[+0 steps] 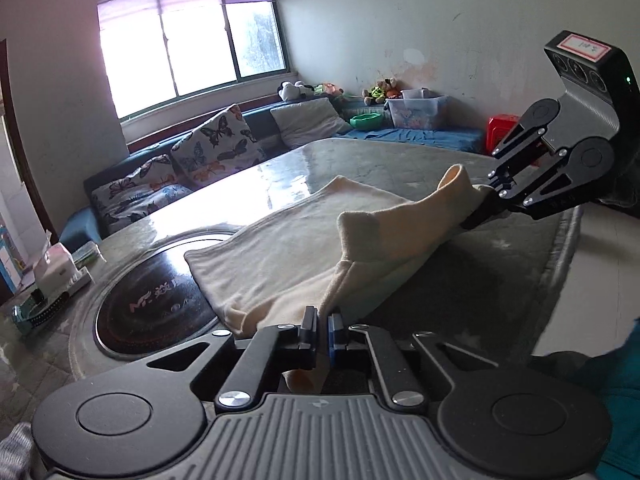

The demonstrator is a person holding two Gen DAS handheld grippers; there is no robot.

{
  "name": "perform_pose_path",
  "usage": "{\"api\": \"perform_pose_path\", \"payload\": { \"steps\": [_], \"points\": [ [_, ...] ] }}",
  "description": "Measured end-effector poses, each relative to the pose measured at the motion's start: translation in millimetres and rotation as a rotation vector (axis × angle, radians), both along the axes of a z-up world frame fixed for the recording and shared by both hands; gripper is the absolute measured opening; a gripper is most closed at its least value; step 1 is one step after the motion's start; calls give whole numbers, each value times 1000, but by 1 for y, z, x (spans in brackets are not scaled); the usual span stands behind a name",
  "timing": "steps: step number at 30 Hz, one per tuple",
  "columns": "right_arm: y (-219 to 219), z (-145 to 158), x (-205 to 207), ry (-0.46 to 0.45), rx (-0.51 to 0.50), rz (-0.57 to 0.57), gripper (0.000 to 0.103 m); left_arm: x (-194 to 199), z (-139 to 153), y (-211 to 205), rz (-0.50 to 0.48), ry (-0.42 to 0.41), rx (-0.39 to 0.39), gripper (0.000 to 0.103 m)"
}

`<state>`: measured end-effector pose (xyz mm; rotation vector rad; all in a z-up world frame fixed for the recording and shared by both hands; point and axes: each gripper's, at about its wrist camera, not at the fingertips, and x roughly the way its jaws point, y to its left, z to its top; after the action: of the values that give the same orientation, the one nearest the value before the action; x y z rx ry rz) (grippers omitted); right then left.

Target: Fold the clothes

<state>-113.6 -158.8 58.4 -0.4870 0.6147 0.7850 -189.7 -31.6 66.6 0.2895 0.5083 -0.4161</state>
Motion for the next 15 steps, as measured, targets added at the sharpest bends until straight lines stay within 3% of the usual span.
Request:
{"api": "perform_pose_path", "payload": {
  "steps": [7,15],
  "points": [
    [-7,27,-27,44,34,26,4,-25,14,4,-10,-3,-41,6],
    [5,35,53,44,24,-31,4,41,29,9,54,-69,-64,6]
  ]
}}
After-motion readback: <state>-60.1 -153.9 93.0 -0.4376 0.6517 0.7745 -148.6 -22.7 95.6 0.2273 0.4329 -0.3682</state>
